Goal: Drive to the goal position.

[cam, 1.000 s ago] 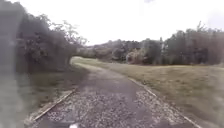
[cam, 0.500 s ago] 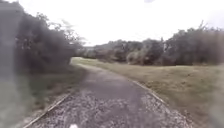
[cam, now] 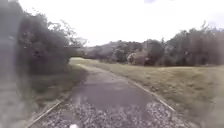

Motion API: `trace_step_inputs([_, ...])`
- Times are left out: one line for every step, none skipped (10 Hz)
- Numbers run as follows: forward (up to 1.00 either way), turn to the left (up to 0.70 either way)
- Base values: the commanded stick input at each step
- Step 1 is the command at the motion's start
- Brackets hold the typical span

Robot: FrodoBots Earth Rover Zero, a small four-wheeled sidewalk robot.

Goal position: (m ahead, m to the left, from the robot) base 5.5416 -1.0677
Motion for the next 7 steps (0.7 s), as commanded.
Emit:
trace_step_inputs([0.70, 0.01])
trace_step_inputs([0.70, 0.01])
trace_step_inputs([0.70, 0.01])
trace_step_inputs([0.70, 0.01])
trace_step_inputs([0.70, 0.01])
trace_step_inputs([0.70, 0.01])
trace_step_inputs([0.70, 0.01])
